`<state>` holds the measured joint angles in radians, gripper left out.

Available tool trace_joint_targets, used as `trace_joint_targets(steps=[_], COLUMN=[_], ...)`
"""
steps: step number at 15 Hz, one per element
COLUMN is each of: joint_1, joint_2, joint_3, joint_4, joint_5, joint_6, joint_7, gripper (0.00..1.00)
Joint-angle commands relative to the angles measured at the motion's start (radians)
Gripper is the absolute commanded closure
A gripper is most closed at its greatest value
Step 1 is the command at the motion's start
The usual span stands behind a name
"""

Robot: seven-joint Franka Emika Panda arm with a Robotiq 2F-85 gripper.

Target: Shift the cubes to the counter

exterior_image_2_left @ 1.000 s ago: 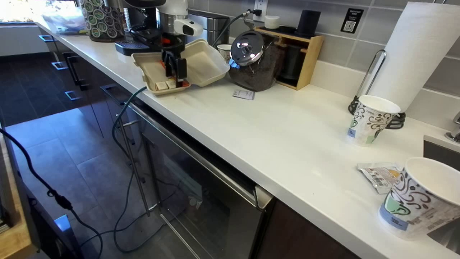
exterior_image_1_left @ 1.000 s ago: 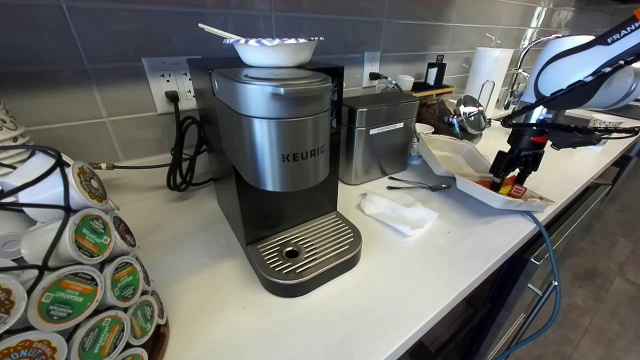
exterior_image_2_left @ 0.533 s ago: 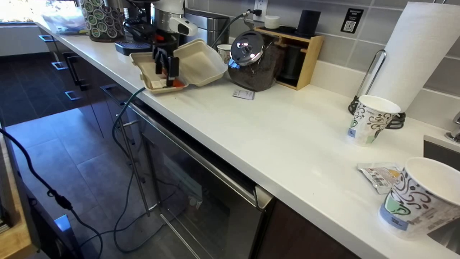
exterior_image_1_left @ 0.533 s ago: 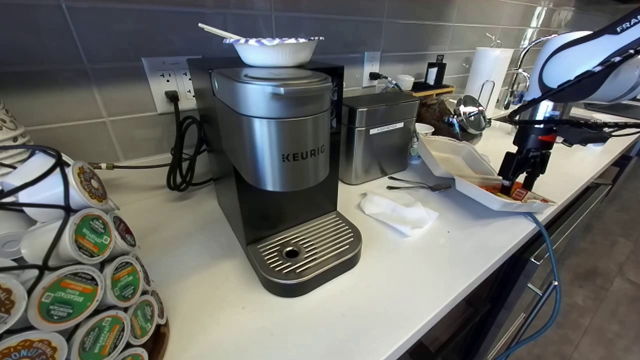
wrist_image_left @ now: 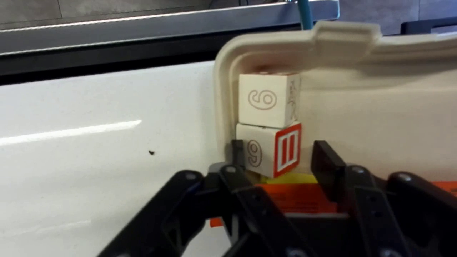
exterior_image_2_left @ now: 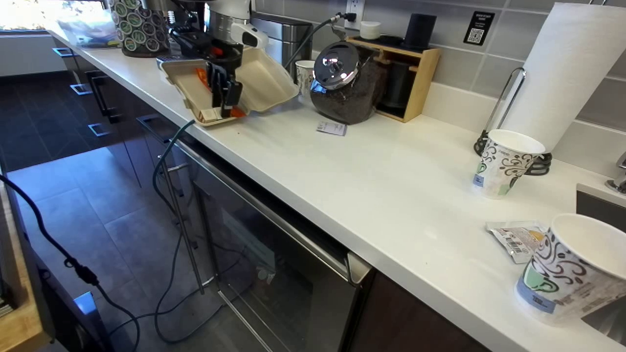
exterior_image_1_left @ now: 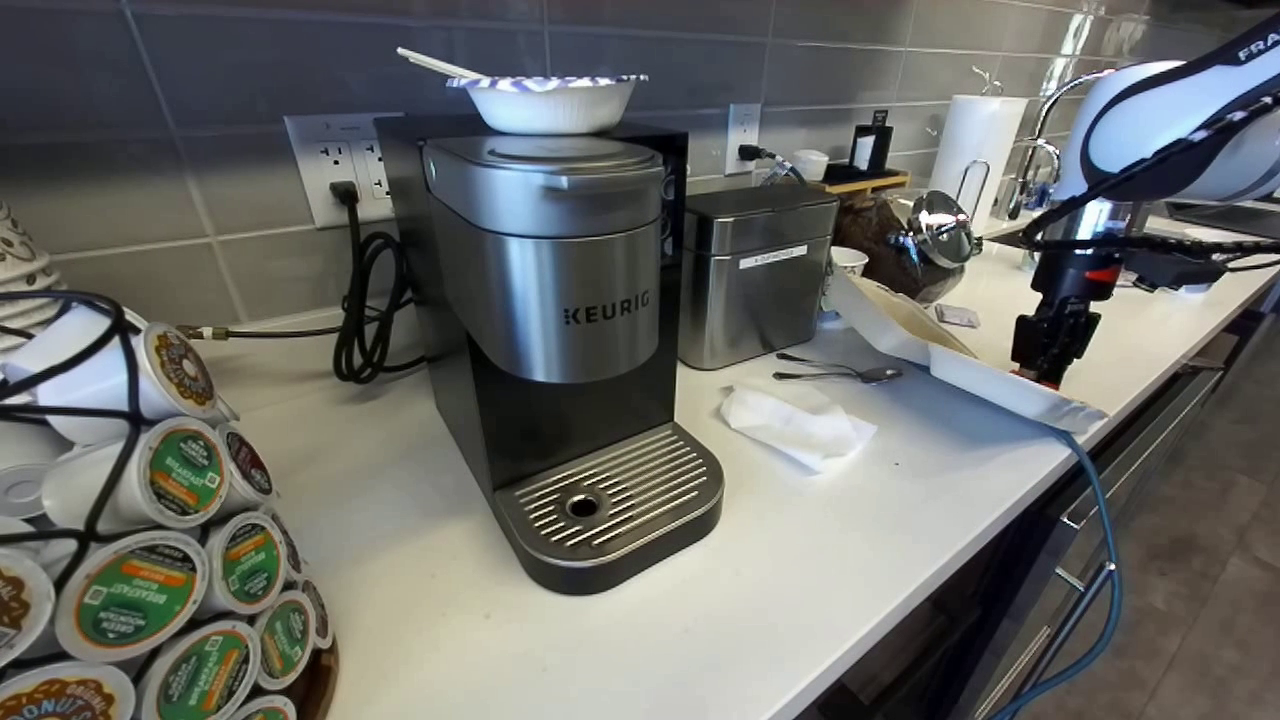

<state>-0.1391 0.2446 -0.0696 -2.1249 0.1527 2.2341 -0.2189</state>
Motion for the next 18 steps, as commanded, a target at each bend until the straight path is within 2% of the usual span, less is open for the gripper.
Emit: trace_joint_targets(steps=[1,2,6,10,12,15,18], joint_1=[-0.002,0.000,0.009,0.018,0.013,-0.002,-0.027], joint_2=[0.005,-0.002,-0.096,-0.213,-0.256,-0.285,-0.250], joint_3=[-0.003,-0.004,-0.011,-0.024,-0.033,-0.050,-0.081], joint_4=[-0.010,-0.010,-0.068,-0.145,-0.176,-0.200,-0.176], joint_5=[-0.011,-0.015,-0.039,-0.114,-0.158,-0.156,-0.224], joint_6=[0.018,0.015,0.034,0.073,0.130,0.227,0.325], joint_7=[-0.002,0.006,0.035,0.123,0.181,0.213,0.330], gripper=[0.78,0.86,0.94,0.93,0.93,0.93,0.93])
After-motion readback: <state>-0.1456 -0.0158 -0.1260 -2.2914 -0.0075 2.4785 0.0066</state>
